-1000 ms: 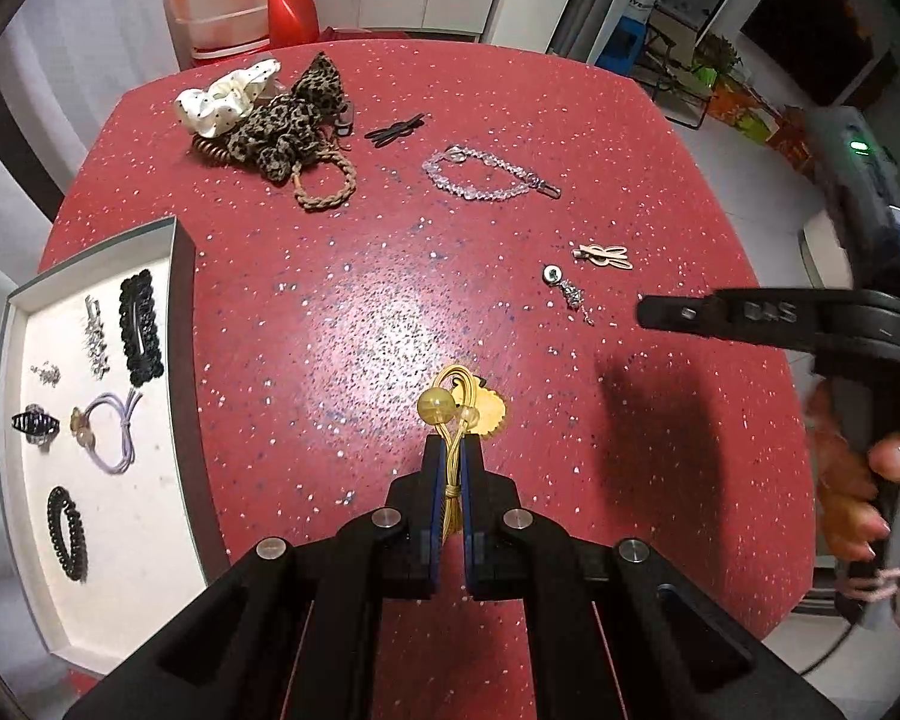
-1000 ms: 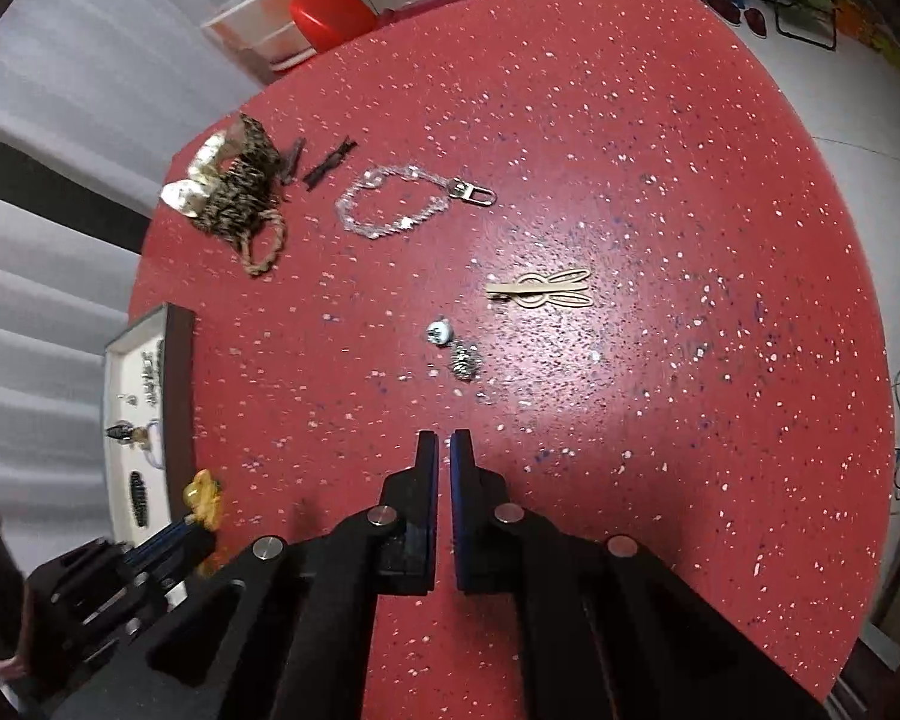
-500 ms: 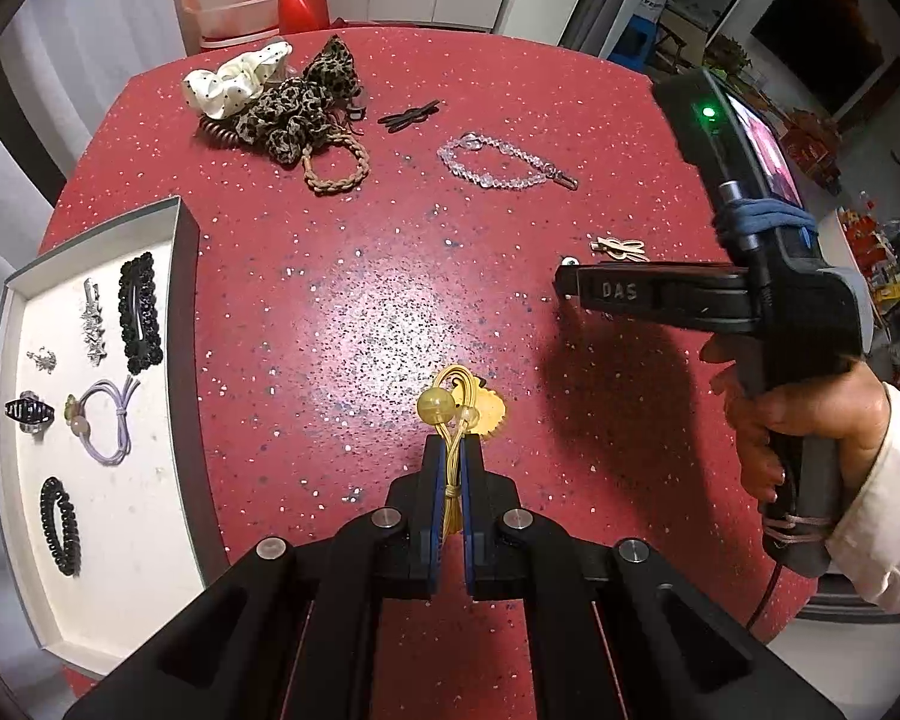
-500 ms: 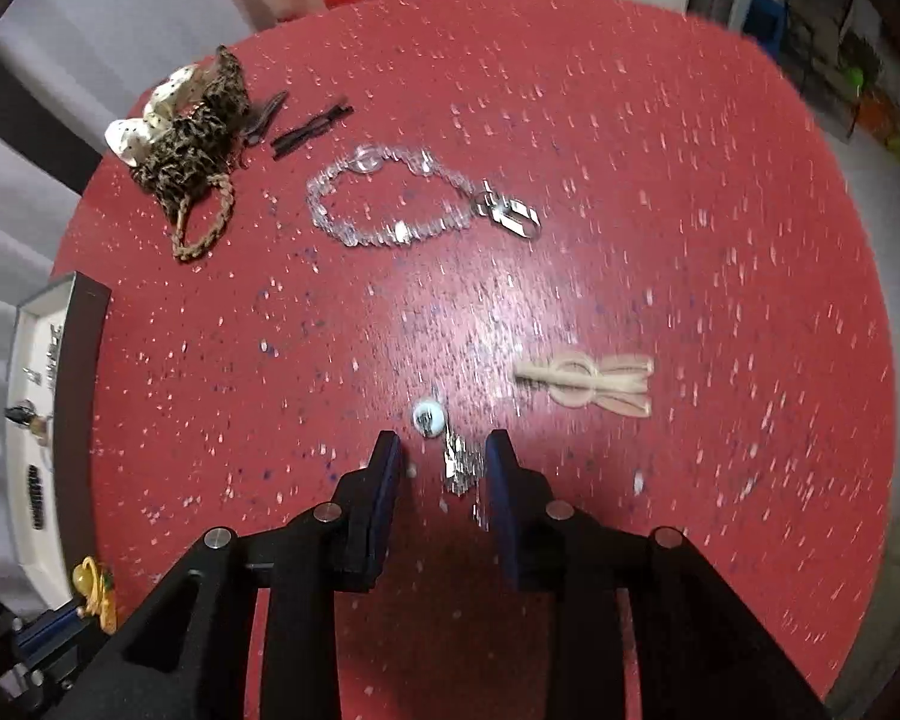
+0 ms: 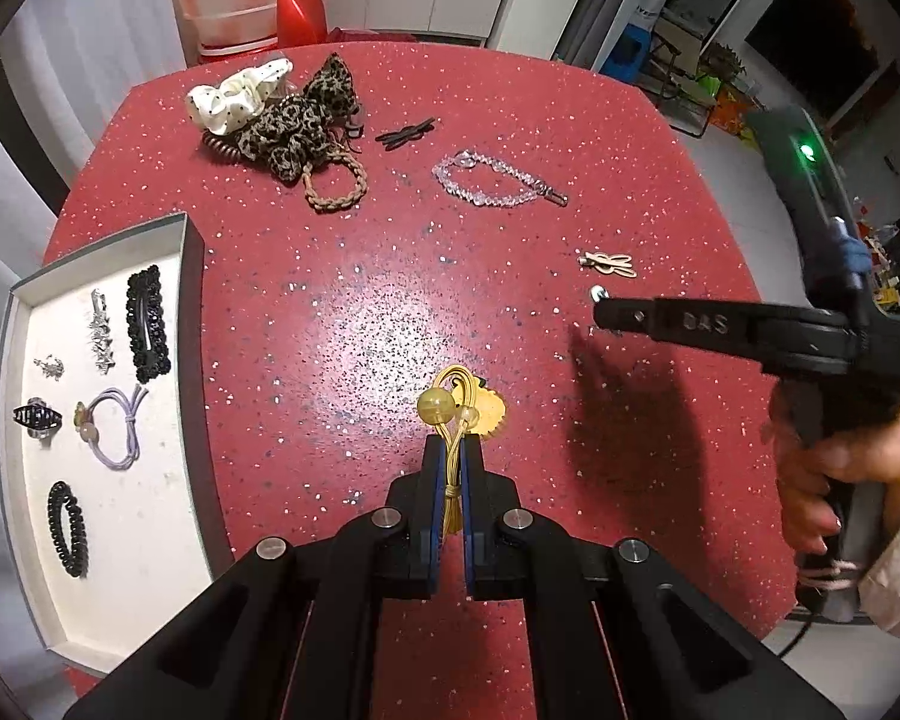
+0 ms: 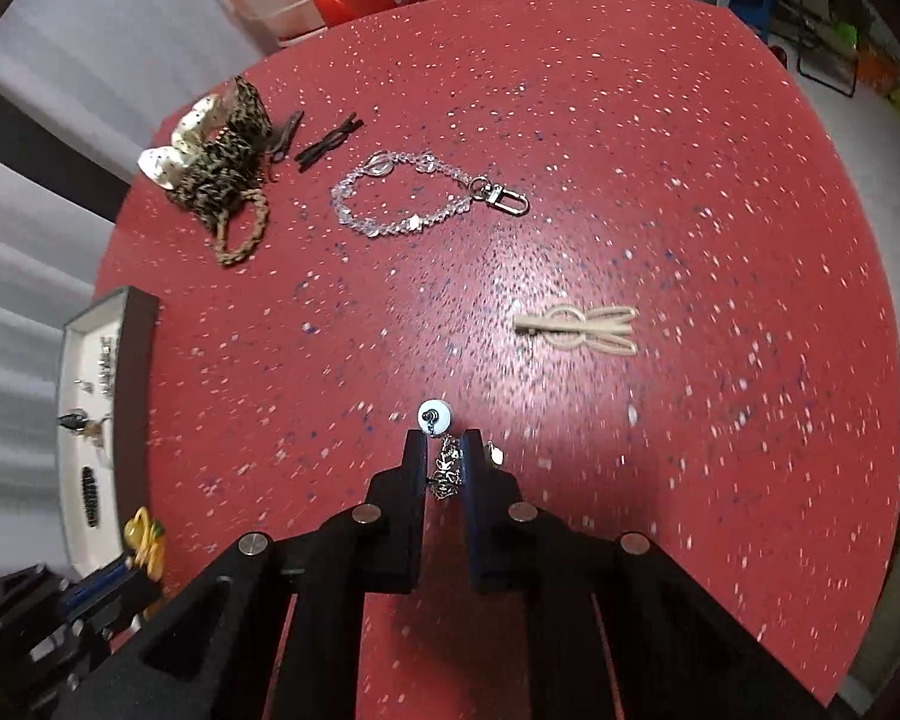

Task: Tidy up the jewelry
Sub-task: 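Carry yellow hair tie in left tool while right tool carries silver charm to tray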

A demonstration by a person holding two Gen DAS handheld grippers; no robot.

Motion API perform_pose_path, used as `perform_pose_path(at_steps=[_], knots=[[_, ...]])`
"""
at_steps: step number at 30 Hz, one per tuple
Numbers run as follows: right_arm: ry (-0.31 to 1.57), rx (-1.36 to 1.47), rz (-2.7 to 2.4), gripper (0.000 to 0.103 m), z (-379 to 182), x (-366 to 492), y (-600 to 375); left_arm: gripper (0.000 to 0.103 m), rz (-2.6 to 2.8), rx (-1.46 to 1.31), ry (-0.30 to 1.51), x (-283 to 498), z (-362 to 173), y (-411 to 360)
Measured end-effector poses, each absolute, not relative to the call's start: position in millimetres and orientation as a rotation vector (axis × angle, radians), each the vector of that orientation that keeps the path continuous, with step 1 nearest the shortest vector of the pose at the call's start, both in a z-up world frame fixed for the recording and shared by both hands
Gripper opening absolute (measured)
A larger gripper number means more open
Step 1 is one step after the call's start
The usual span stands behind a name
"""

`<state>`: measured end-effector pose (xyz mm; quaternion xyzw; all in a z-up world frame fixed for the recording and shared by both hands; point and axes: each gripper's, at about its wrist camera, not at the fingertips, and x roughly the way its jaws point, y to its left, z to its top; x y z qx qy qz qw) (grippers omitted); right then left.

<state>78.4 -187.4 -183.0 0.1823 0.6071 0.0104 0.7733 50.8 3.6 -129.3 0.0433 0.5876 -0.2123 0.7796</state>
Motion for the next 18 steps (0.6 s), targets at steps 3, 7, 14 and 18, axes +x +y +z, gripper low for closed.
perform_pose_path(at_steps=[3,7,14,18], knots=[[1.311,0.413,0.036,0.012,-169,68,-185,0.006,-0.46,0.09,1.261,49,-122,8],[1.302,0.426,0.054,0.012,-155,54,-174,0.006,-0.457,0.079,1.253,47,-112,17],[1.289,0.446,0.093,0.012,-134,47,-154,0.006,-0.435,0.063,1.237,39,-95,43],[1.282,0.441,0.119,0.012,-122,45,-139,0.006,-0.413,0.049,1.232,36,-89,60]])
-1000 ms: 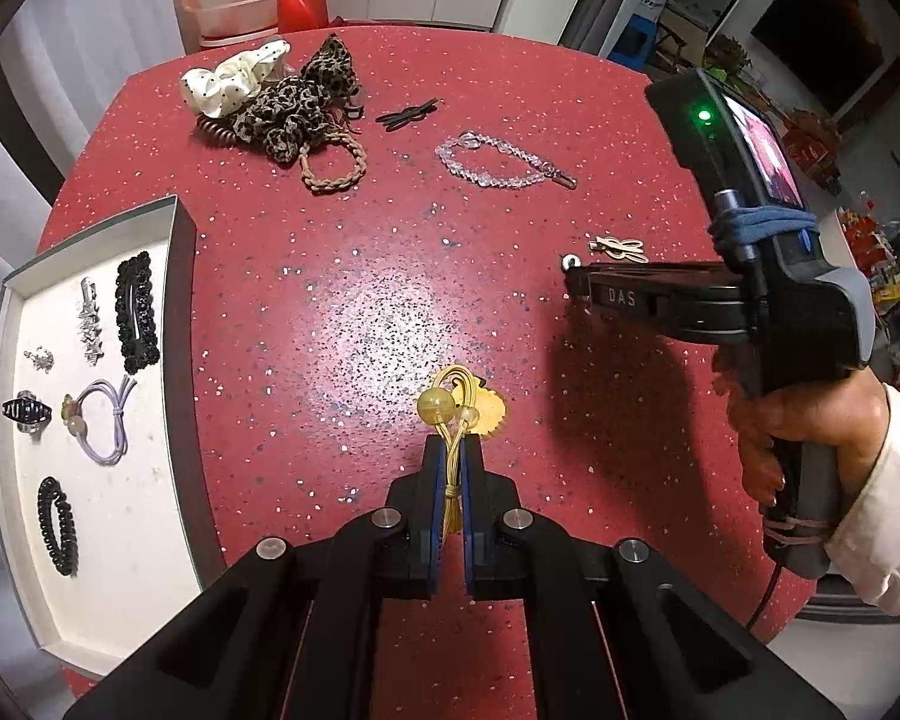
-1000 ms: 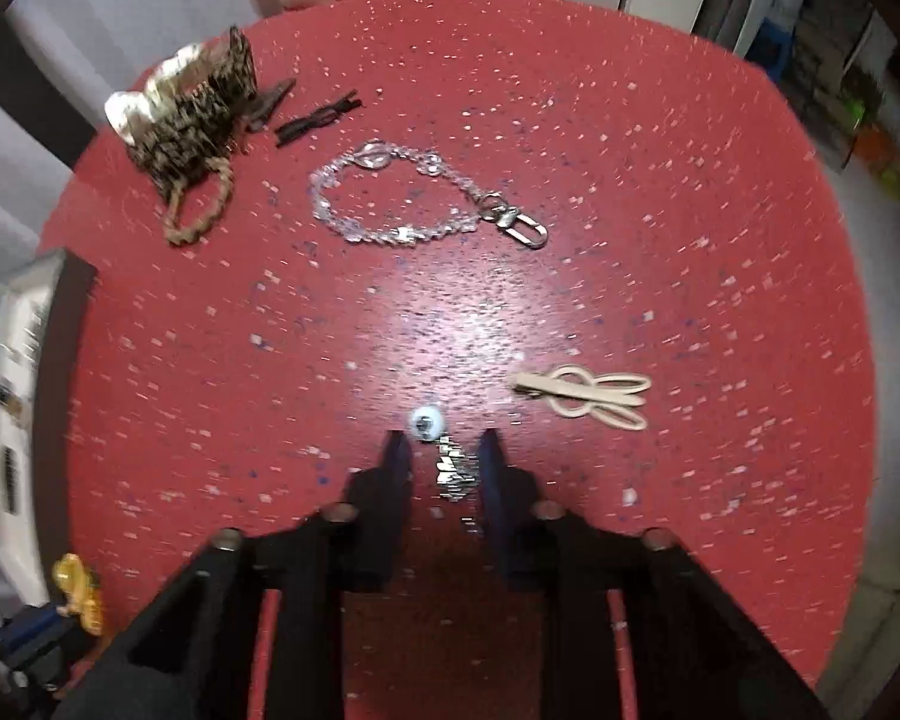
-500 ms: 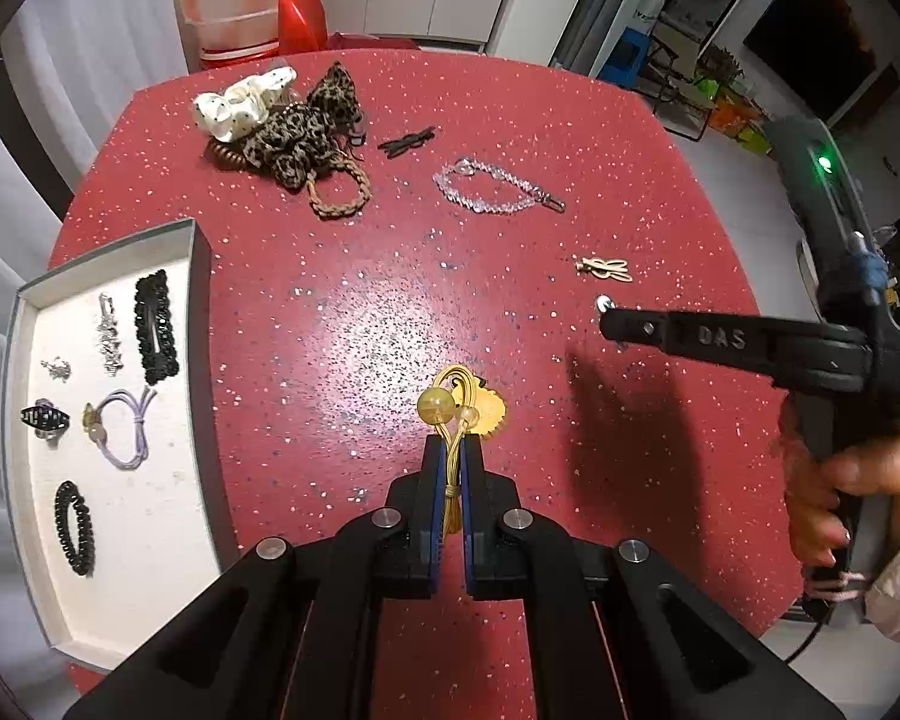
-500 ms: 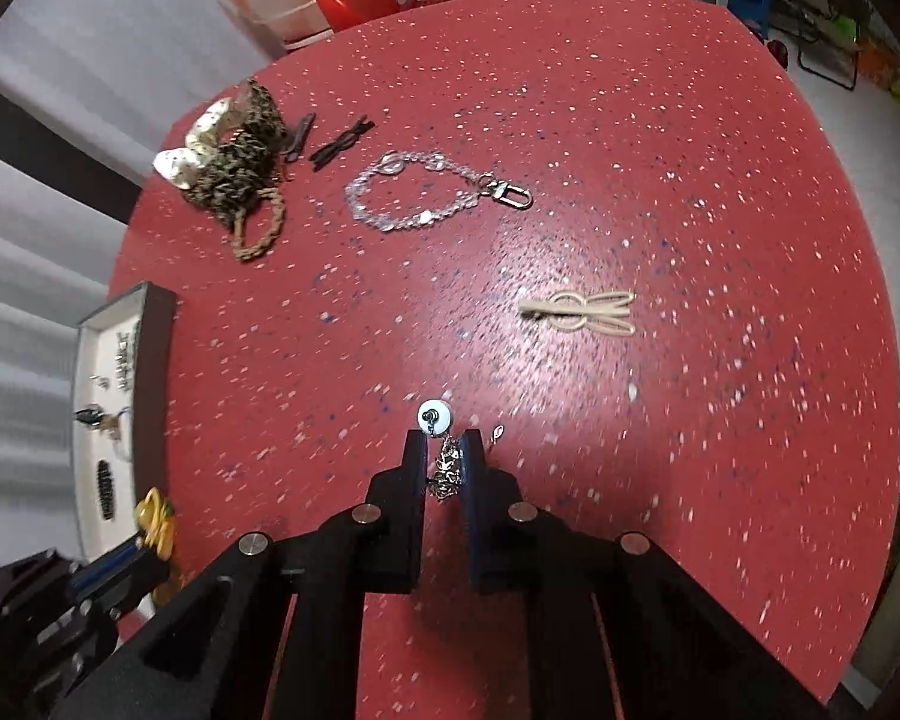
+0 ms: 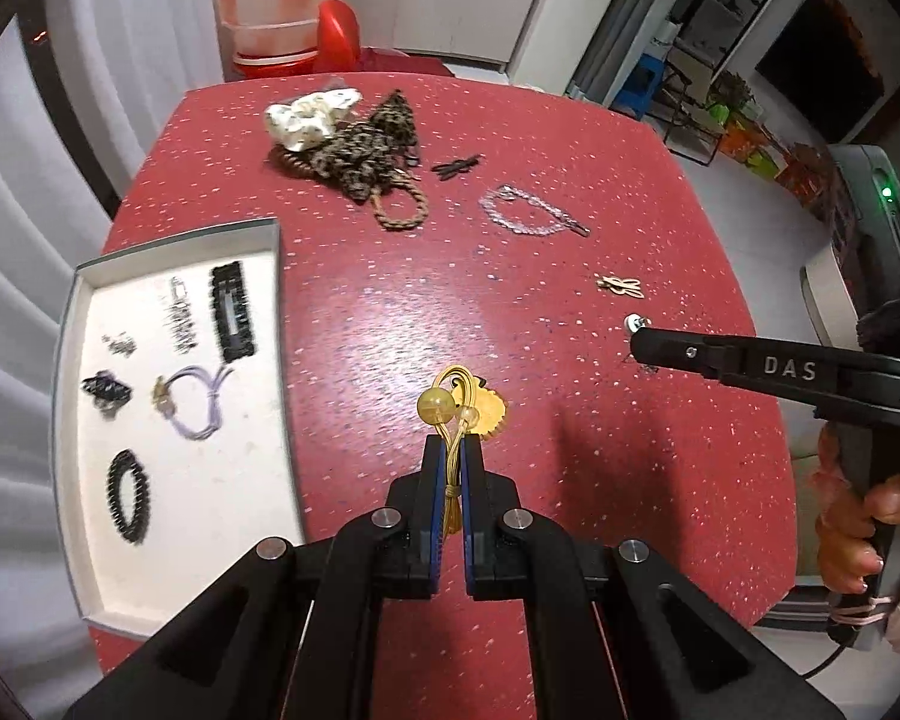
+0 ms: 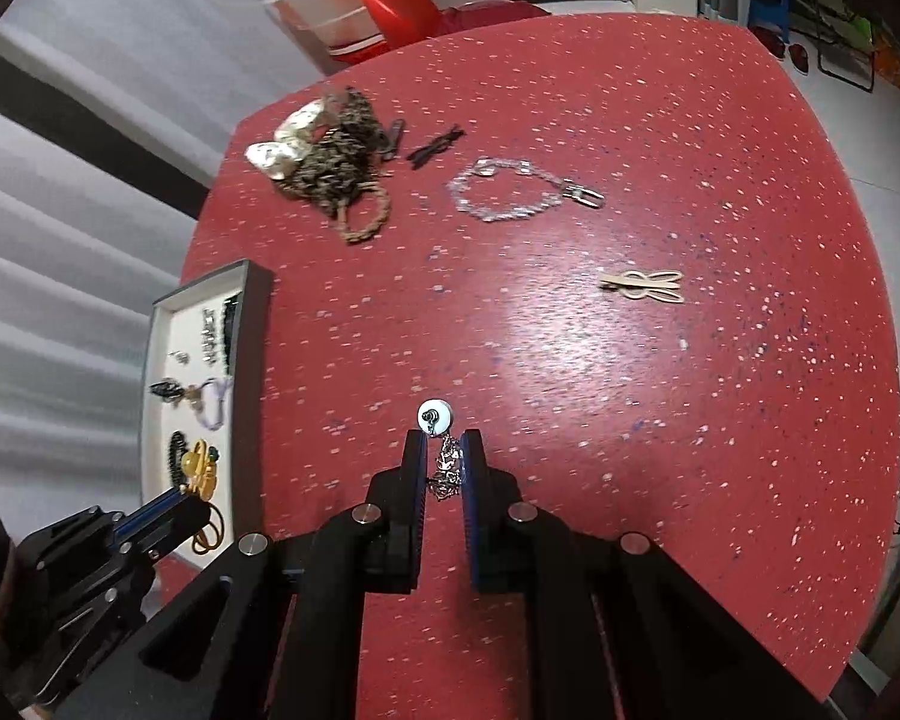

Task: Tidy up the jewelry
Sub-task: 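Carry yellow hair tie in left tool while right tool carries silver charm to tray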

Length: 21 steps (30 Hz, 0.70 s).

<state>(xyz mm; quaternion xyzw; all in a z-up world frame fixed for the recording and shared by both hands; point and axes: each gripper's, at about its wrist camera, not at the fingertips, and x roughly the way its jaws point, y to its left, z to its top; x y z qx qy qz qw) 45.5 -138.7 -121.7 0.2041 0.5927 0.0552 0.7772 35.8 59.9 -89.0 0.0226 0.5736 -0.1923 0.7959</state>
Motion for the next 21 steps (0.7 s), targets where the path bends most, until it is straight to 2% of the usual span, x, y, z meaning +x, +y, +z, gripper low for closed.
perform_pose_path(at_steps=[21], knots=[[1.33,0.337,0.327,0.012,-102,55,-10,0.006,-0.203,-0.057,1.27,14,-99,185]])
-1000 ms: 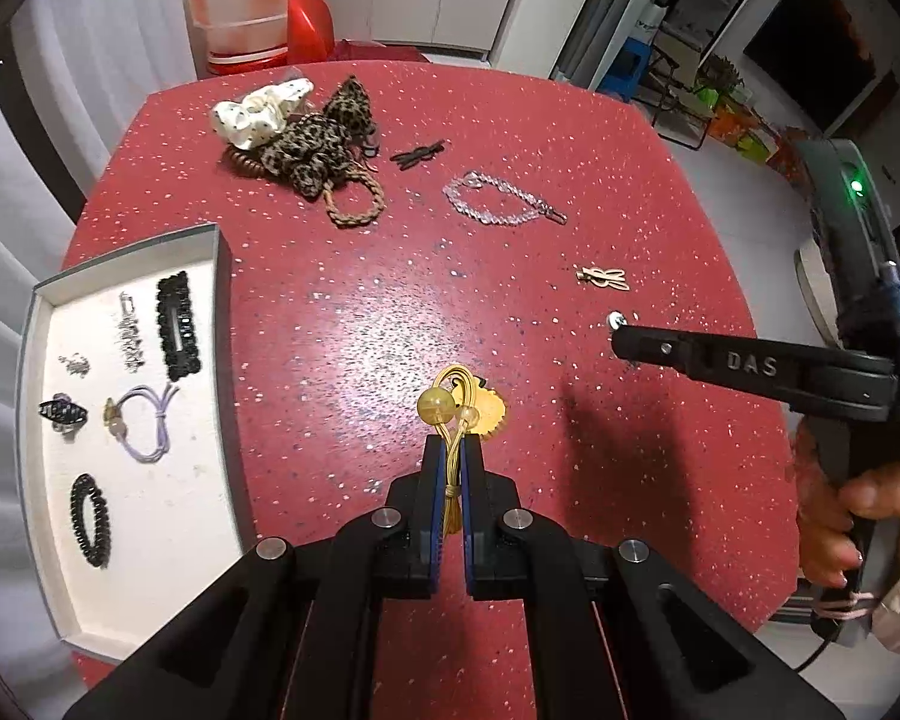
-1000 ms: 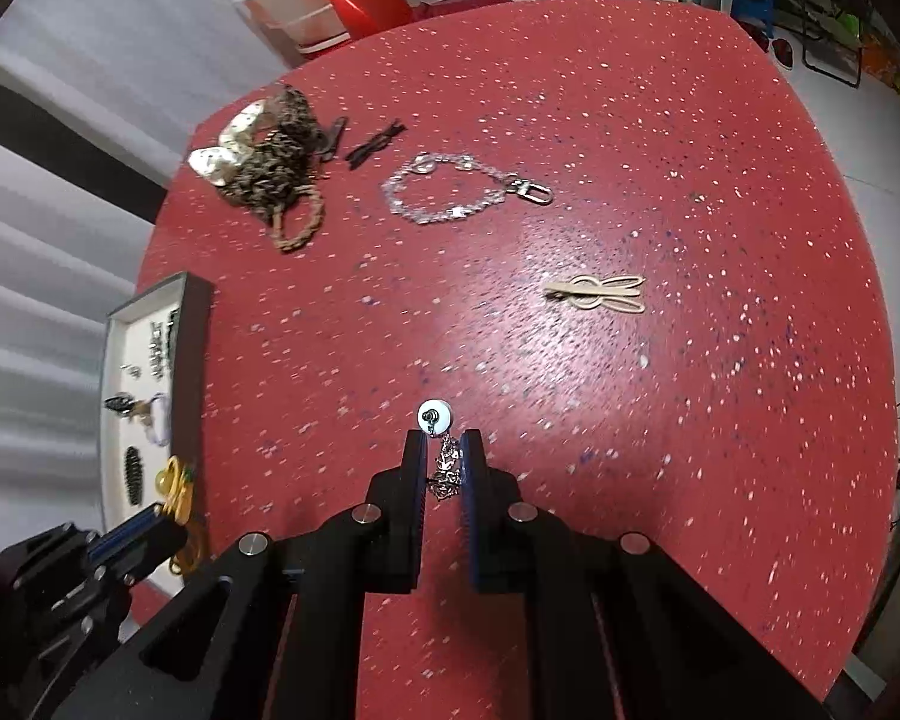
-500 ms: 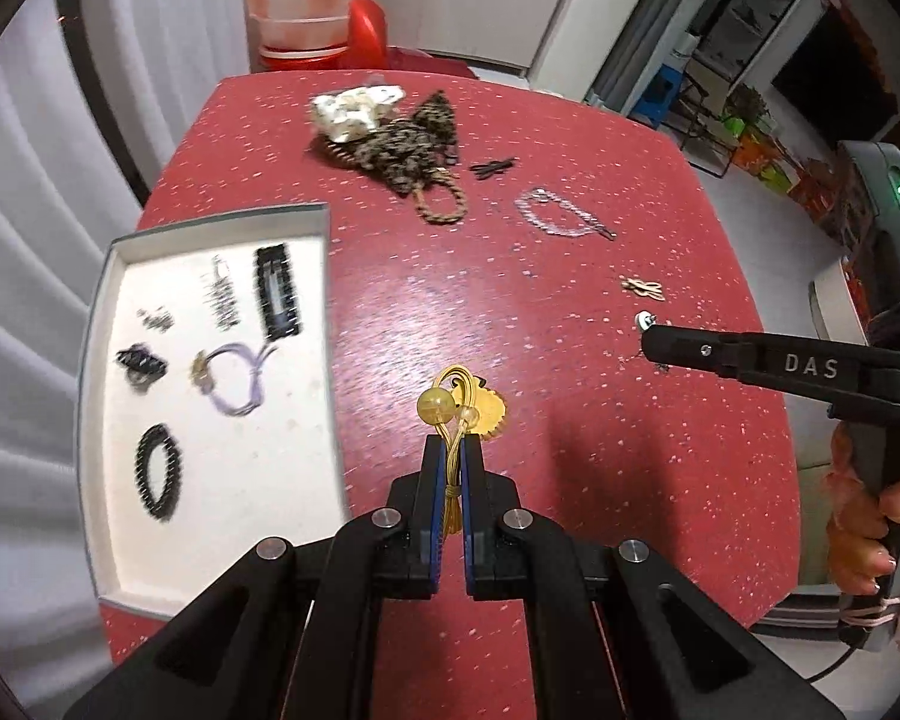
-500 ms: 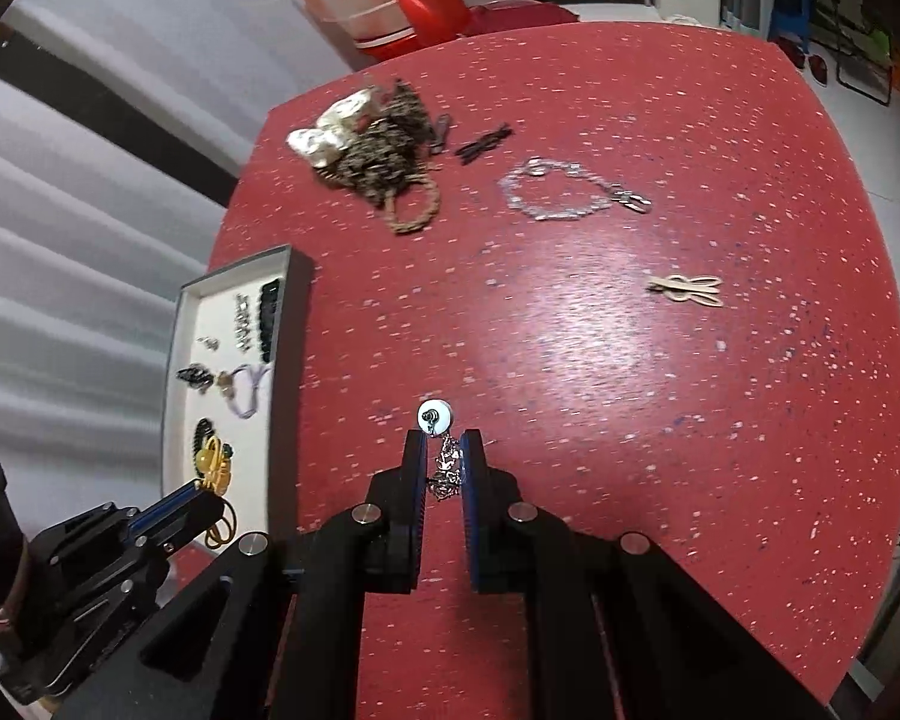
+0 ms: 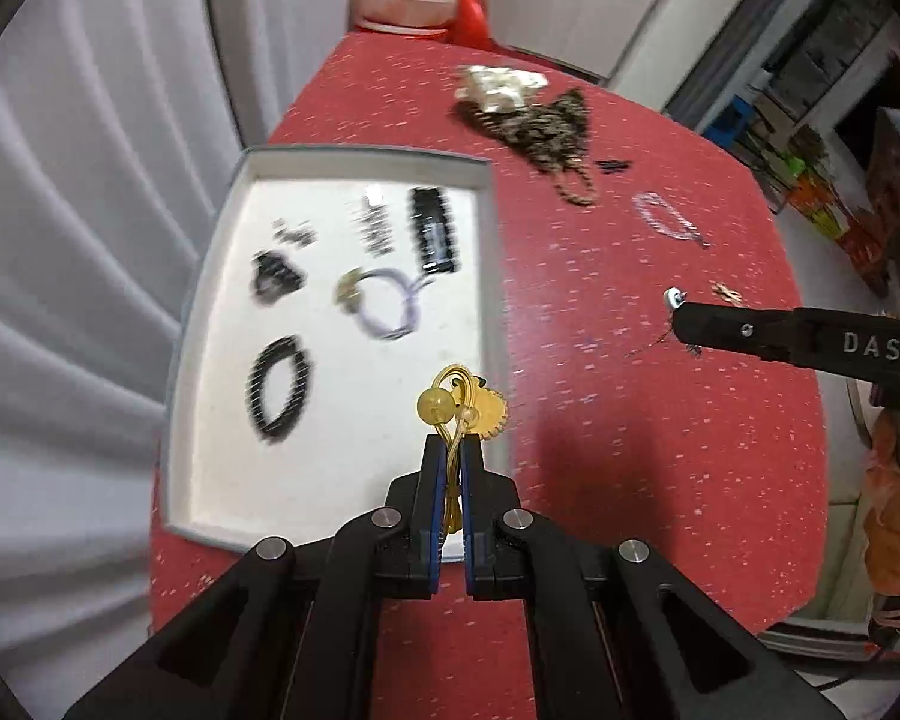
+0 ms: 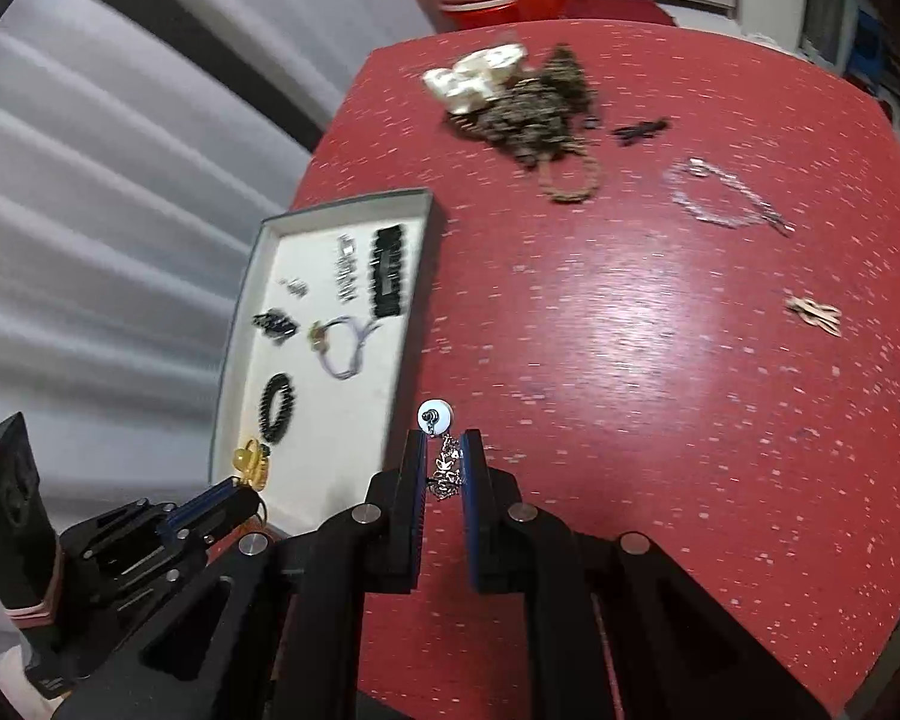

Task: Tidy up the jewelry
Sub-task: 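Carry yellow hair tie in left tool while right tool carries silver charm to tray, then open right tool releasing silver charm in tray while left tool releases yellow hair tie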

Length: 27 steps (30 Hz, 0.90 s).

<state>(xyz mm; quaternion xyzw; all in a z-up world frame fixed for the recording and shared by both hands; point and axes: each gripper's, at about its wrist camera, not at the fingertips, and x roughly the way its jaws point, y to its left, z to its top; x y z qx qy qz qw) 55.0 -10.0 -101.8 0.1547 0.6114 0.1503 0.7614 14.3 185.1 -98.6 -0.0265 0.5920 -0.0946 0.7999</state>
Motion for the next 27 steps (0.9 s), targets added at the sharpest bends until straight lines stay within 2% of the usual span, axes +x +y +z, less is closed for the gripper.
perform_pose_path(at_steps=[13,27], knots=[[1.398,0.263,0.464,0.012,-121,54,69,0.006,-0.093,-0.127,1.355,7,-142,248],[1.482,0.208,0.474,0.012,-165,66,108,0.006,-0.076,-0.13,1.395,26,-182,251]])
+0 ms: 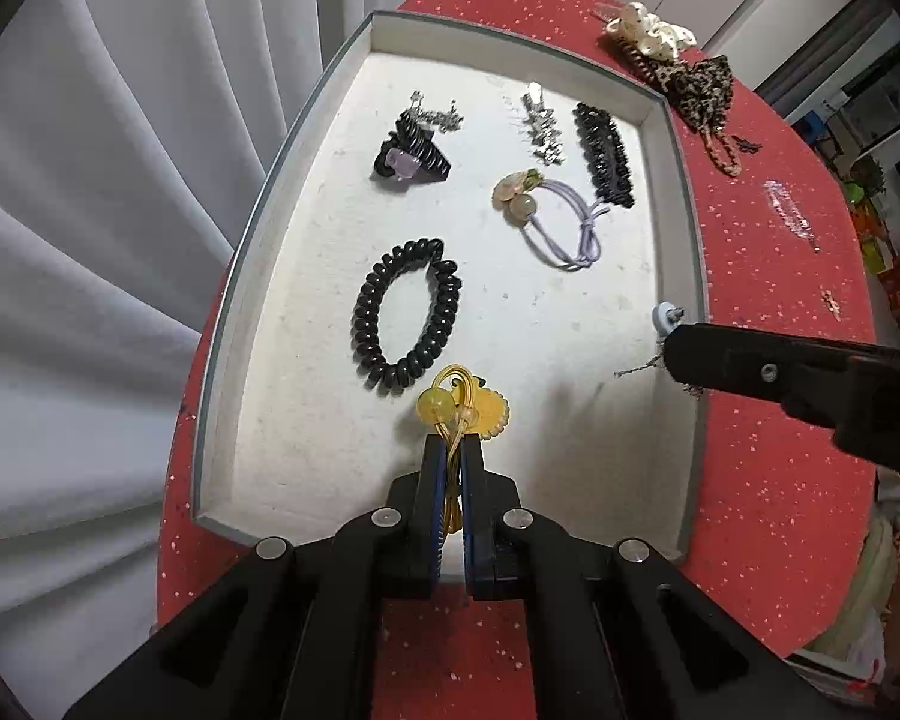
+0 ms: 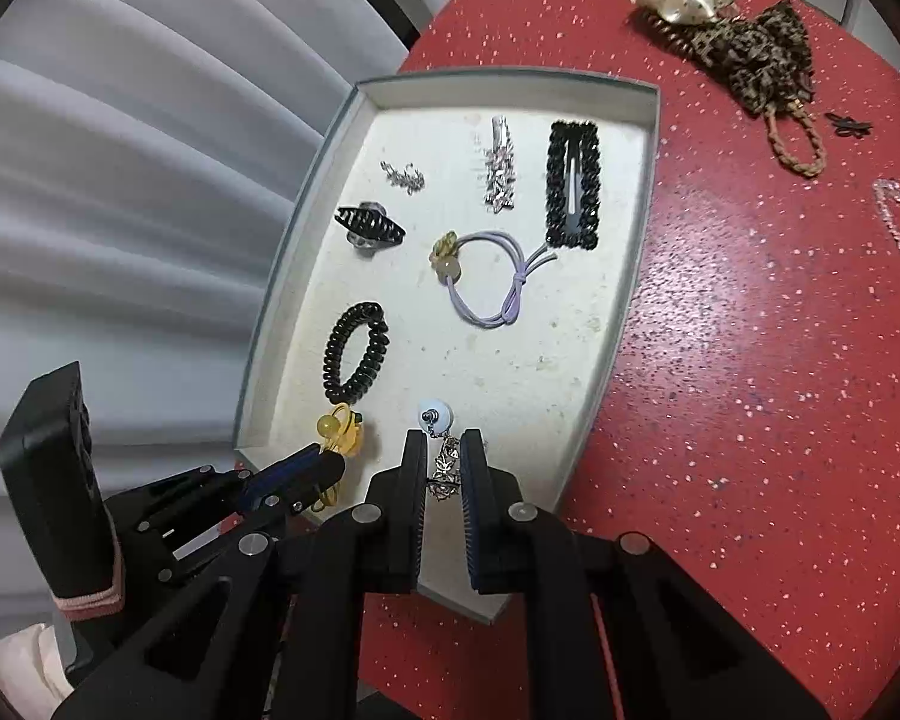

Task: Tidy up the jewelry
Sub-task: 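Open right tool releasing silver charm in tray while left tool releases yellow hair tie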

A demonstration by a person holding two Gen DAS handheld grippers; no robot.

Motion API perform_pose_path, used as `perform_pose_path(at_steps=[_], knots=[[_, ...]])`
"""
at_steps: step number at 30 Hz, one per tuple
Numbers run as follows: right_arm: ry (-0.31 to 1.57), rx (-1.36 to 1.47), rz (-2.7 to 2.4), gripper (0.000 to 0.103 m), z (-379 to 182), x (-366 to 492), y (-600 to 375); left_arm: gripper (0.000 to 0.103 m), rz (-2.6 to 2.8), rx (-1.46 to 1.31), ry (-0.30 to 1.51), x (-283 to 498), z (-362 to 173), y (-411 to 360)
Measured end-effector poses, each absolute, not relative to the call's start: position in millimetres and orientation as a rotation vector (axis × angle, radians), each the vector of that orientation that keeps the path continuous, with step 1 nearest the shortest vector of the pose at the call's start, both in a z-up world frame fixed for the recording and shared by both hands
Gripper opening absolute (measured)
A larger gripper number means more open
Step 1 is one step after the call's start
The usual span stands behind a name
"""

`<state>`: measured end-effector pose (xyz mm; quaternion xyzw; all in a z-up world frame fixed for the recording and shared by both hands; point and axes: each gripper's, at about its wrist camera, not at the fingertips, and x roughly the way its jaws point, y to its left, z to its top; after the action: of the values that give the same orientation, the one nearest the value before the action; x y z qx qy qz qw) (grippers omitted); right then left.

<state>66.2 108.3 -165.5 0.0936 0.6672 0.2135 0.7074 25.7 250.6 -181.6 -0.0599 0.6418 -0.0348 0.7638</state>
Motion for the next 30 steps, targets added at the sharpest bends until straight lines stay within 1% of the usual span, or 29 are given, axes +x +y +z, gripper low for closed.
perform_pose_path(at_steps=[11,20,30], knots=[[1.523,0.153,0.414,0.012,-201,79,123,0.006,-0.032,-0.094,1.399,33,-200,245],[1.534,0.125,0.364,0.012,-223,92,135,0.006,-0.018,-0.067,1.394,33,-201,242],[1.531,0.128,0.368,0.012,-225,88,139,0.006,0.007,-0.05,1.412,35,-202,237]])
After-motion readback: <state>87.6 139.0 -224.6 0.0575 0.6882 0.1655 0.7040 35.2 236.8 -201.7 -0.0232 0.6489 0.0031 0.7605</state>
